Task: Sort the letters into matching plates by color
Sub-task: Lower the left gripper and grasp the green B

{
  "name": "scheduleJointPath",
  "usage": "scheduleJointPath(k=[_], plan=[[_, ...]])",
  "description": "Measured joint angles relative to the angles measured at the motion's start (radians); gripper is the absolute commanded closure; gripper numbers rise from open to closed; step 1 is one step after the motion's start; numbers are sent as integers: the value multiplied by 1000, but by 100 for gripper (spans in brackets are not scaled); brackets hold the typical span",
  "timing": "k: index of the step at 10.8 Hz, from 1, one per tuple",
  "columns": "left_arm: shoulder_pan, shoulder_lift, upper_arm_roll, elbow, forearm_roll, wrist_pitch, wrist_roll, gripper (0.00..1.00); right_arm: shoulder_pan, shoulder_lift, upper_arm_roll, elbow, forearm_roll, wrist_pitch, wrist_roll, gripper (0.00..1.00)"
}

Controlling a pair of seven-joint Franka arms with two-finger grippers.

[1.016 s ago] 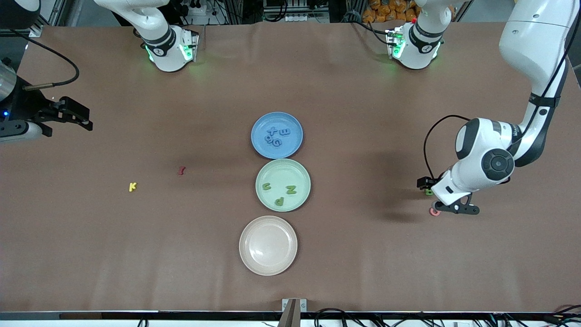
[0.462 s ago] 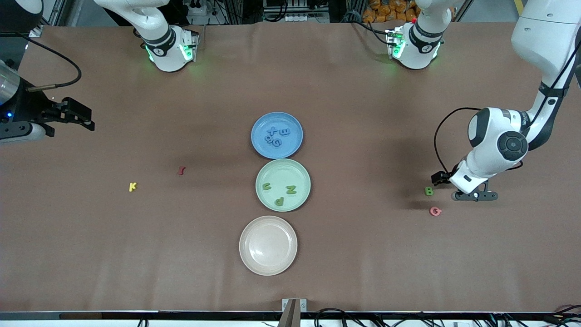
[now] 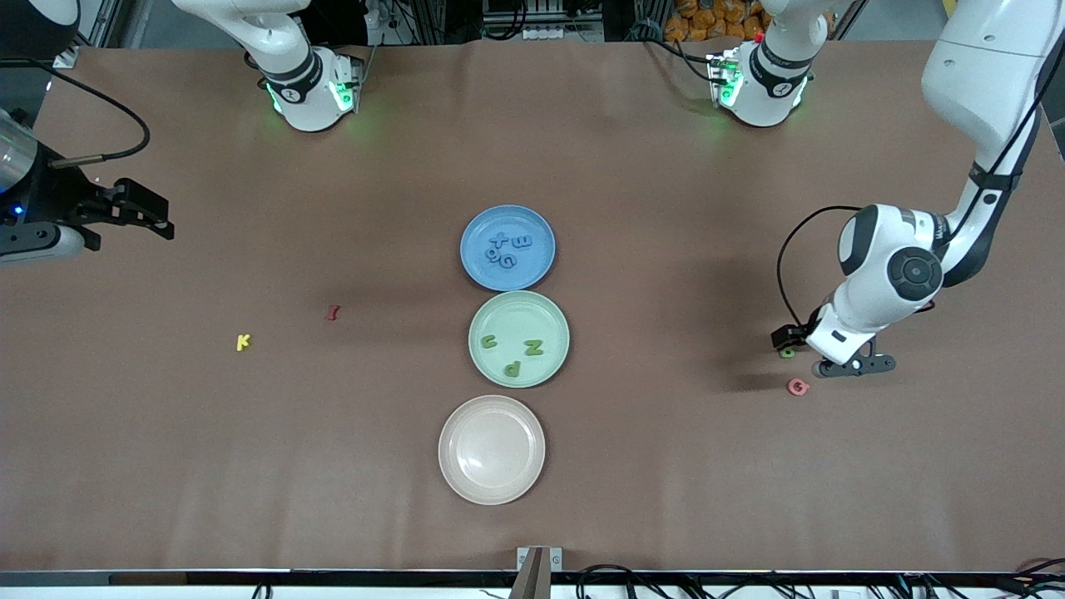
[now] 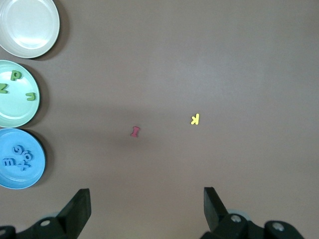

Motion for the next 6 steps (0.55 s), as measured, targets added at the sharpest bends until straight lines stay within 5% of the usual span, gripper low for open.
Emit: scheduleJointPath(k=[6], plan=[[-16, 80, 5, 26, 36, 0, -13, 0, 5, 0, 0, 0, 0, 0, 0, 0]])
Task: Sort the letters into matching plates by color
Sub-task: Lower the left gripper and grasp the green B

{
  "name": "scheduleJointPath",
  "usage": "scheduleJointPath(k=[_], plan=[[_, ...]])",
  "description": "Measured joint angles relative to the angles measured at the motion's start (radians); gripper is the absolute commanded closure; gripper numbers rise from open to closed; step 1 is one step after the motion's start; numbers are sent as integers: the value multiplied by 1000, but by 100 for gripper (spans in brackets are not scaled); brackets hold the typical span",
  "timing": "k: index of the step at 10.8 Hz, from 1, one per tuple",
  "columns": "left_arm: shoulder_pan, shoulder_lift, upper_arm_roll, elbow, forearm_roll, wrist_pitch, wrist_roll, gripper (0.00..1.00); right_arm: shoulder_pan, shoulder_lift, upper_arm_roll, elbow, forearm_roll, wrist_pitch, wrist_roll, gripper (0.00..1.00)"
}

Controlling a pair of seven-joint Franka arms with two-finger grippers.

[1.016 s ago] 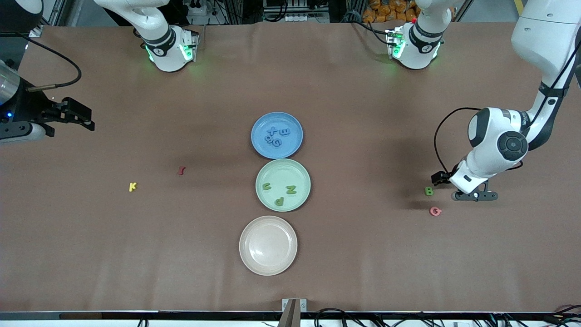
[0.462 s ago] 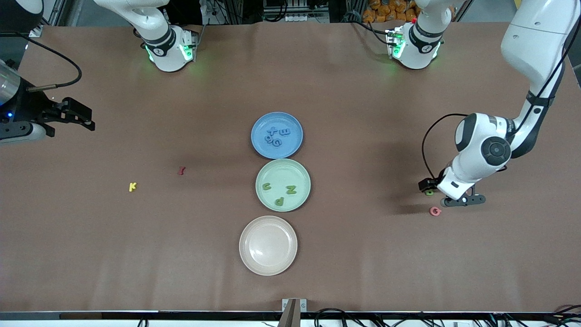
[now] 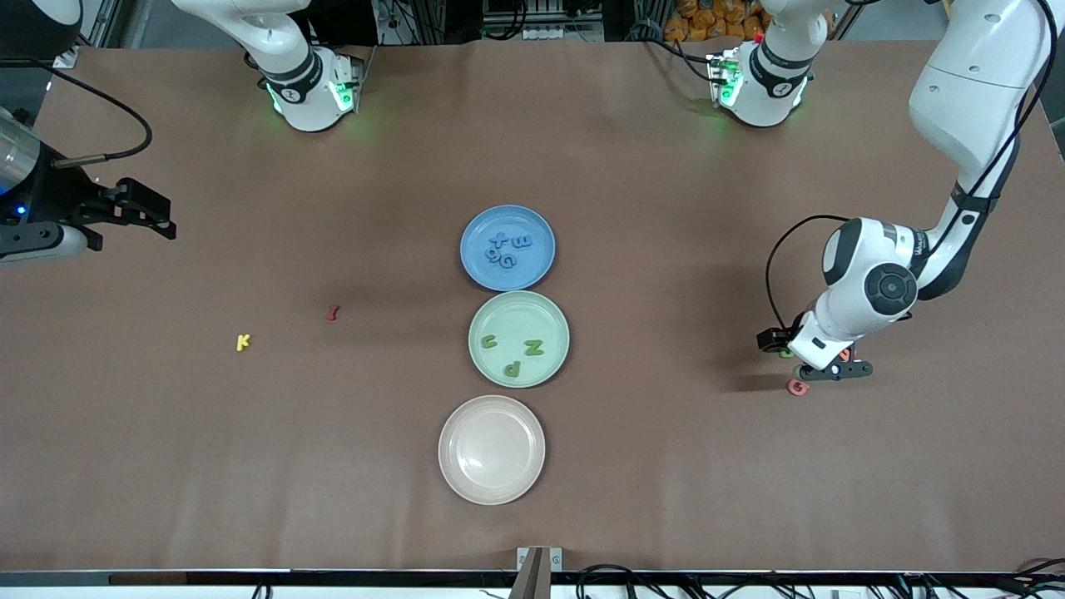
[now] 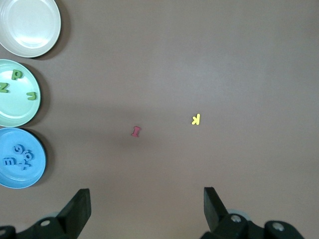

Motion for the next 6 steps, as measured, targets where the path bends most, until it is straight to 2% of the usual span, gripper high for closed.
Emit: scheduleJointPath(k=[1, 2, 6], plan=[[0, 3, 0, 1, 10, 0, 0, 45, 0, 0, 0, 0, 0, 0, 0, 0], [0, 3, 0, 1, 27, 0, -1, 99, 0, 0, 0, 0, 0, 0, 0, 0], [2, 6, 0, 4, 44, 1, -2, 100, 0, 0, 0, -4, 0, 0, 0, 0]])
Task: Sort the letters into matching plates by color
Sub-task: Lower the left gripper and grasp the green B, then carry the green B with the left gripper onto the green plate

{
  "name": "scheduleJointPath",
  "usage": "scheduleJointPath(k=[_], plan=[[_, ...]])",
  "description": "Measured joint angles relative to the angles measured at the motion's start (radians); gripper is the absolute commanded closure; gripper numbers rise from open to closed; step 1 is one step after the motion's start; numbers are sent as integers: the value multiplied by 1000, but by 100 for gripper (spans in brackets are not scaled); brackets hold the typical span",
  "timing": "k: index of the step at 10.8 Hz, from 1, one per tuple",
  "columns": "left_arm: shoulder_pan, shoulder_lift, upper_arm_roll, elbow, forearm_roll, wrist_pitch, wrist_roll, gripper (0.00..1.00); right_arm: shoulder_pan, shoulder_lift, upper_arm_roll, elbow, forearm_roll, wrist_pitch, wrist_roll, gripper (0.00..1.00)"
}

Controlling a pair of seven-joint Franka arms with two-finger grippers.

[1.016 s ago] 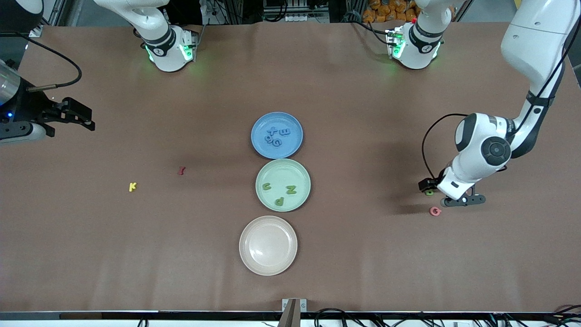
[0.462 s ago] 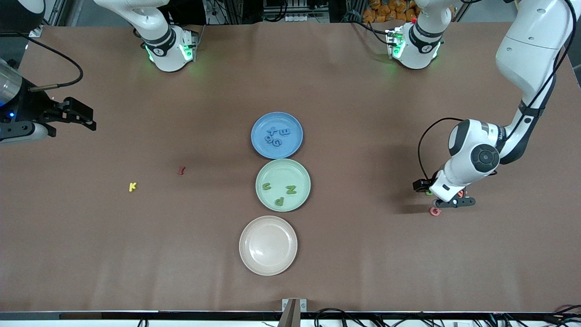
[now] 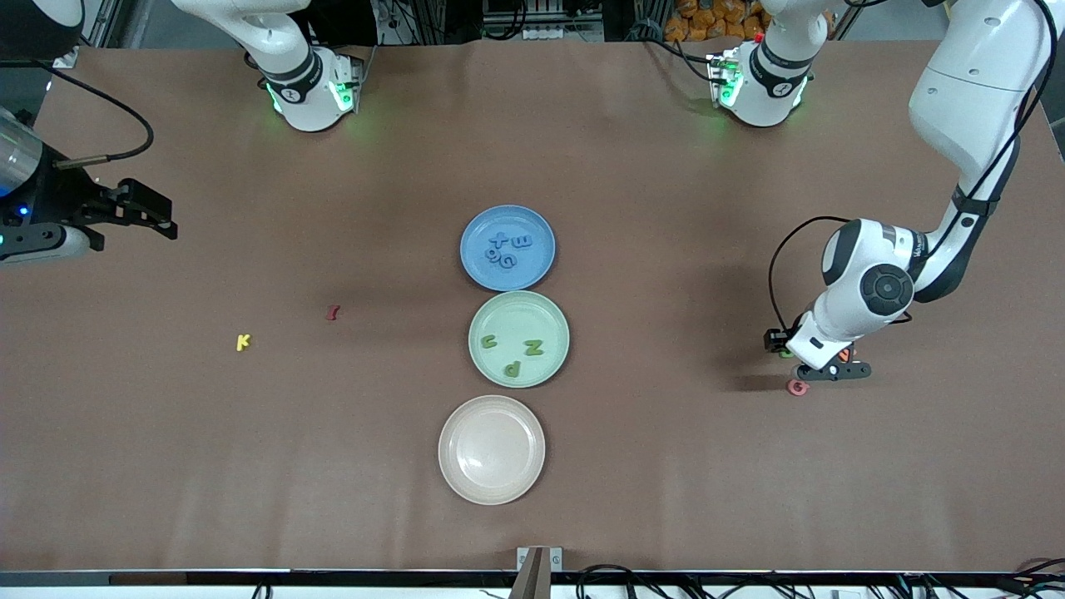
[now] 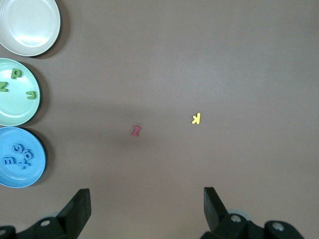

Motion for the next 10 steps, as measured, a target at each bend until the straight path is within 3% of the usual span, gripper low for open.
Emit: scheduleJointPath(k=[6, 10], plan=[[6, -7, -1, 36, 9, 5, -1, 100, 0, 0, 0, -2, 0, 0, 0, 0], [-1, -8, -69, 93, 9, 5, -131, 100, 0, 0, 0, -2, 0, 0, 0, 0]])
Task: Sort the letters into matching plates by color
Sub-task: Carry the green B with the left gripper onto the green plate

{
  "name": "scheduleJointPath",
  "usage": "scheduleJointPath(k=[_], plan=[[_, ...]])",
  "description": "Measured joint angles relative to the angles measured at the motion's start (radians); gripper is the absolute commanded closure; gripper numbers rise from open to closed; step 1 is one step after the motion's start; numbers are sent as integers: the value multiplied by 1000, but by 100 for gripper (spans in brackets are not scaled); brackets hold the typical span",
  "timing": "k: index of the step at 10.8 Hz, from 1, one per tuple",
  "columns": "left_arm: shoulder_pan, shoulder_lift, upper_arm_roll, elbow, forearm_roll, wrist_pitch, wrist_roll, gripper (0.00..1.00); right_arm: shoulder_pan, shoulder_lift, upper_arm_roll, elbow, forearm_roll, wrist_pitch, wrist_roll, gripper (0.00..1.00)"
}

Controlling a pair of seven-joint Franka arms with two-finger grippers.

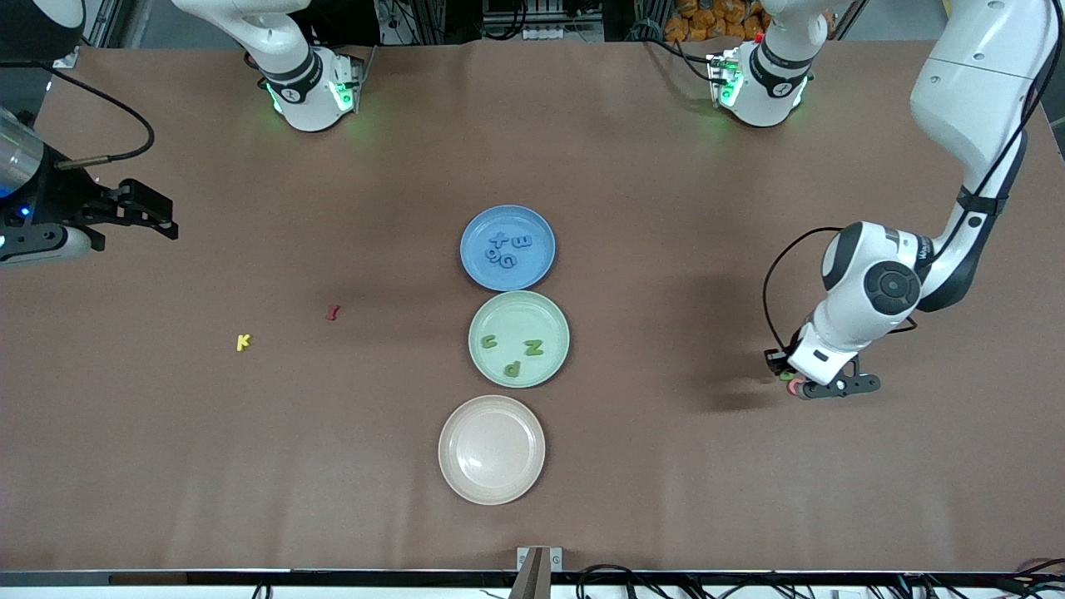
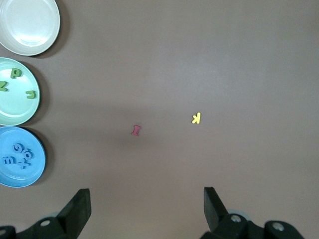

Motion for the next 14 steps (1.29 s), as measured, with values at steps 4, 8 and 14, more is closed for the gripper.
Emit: scheduleJointPath(k=[4, 8, 14], plan=[[-93, 11, -84, 77, -14, 1, -285, 100, 1, 0, 0, -1, 0, 0, 0, 0], [-255, 31, -86, 157, -118, 1, -459, 100, 1, 0, -1, -1, 0, 0, 0, 0], [-520, 89, -59, 254, -153, 1, -710, 100, 3, 0, -1, -3, 0, 0, 0, 0]])
